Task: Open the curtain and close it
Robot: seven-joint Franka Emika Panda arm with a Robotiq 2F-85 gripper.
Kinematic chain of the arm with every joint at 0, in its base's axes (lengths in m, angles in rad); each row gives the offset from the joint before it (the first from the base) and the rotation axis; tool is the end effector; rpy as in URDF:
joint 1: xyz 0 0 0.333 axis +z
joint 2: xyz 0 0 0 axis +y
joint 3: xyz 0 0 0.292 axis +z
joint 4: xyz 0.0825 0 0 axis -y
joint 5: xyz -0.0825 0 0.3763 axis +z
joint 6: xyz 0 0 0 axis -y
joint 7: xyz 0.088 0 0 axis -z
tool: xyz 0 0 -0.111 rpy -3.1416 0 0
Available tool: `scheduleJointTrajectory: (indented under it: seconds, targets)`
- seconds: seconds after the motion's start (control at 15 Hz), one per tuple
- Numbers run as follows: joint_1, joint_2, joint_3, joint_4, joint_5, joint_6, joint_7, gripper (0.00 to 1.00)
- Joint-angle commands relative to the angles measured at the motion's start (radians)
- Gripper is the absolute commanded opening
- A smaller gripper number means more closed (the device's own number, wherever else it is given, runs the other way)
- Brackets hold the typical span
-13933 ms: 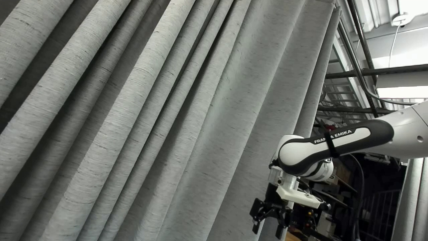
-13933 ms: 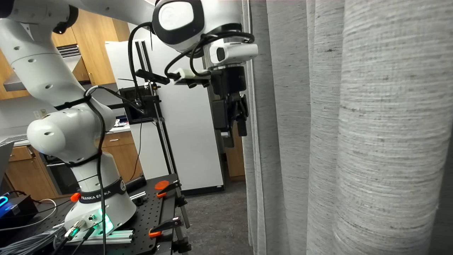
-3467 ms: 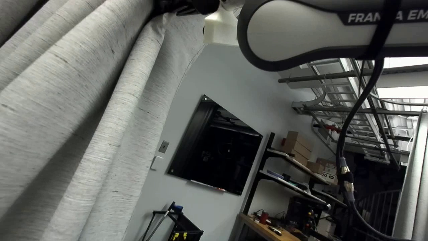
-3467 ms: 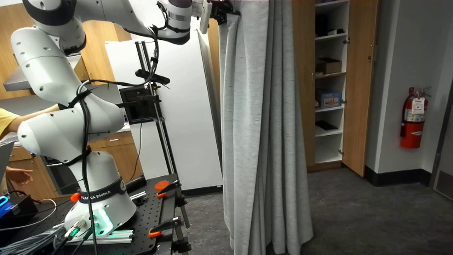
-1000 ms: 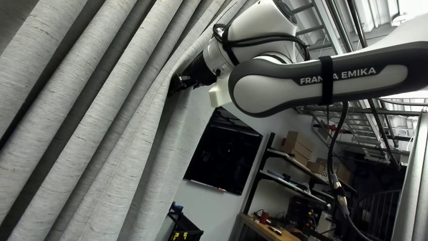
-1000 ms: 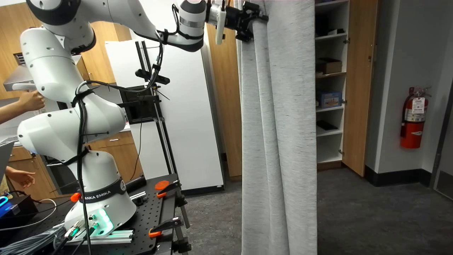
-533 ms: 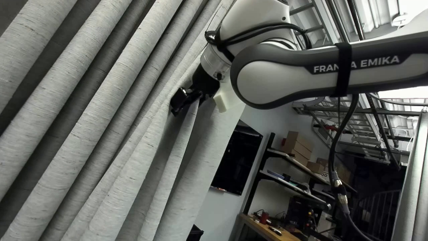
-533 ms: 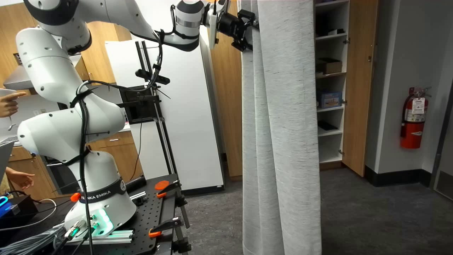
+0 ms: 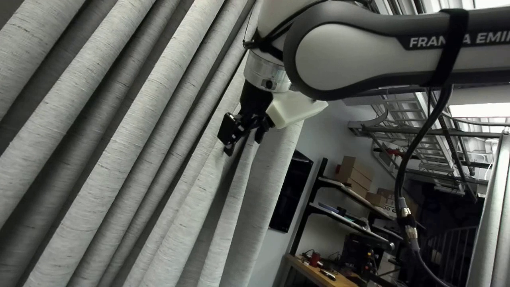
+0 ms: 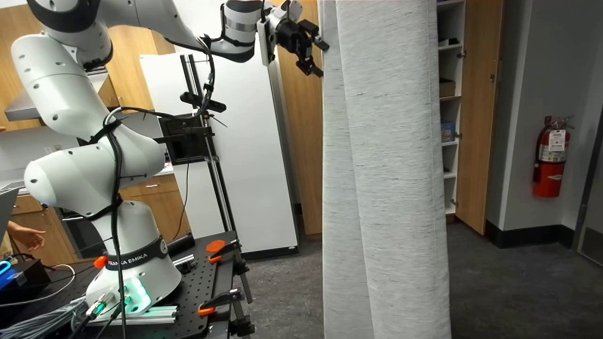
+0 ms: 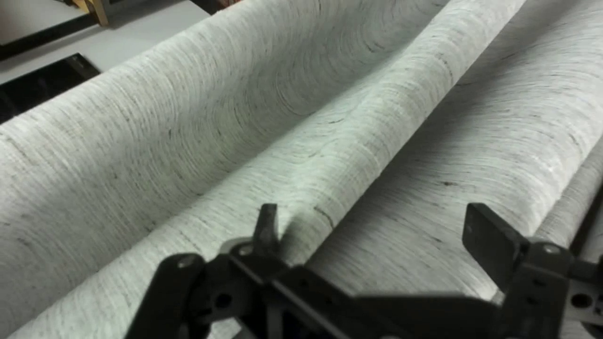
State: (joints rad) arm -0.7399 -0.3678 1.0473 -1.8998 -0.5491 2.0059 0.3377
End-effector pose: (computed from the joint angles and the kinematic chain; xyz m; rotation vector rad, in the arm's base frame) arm 0.4941 0.1921 0.5912 2.3366 0.1835 0.6358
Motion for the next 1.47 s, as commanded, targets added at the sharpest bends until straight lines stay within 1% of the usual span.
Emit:
scheduleJointTrajectory:
  seconds: [0.0, 0.07, 0.13, 0.27, 0.4, 0.87, 0.93, 1.0, 1.13, 1.4]
  targets:
    - [0.115, 0.081, -0.061, 0.039, -0.092, -0.089, 0.056, 1.00]
    - [0.150, 0.096, -0.084, 0.042, -0.123, -0.099, 0.055, 1.00]
    - [0.199, 0.099, -0.120, 0.020, -0.137, -0.096, 0.076, 1.00]
    - [0.252, 0.122, -0.160, 0.024, -0.164, -0.105, 0.080, 1.00]
    - [0.264, 0.133, -0.170, 0.025, -0.167, -0.104, 0.081, 1.00]
    - [0.267, 0.138, -0.172, 0.027, -0.167, -0.103, 0.080, 1.00]
    - [0.291, 0.142, -0.191, 0.028, -0.172, -0.116, 0.090, 0.96]
    - [0.345, 0.153, -0.232, 0.031, -0.170, -0.145, 0.111, 0.93]
    - [0.443, 0.175, -0.306, 0.041, -0.159, -0.208, 0.157, 0.94]
    - [0.609, 0.213, -0.430, 0.066, -0.147, -0.343, 0.261, 0.93]
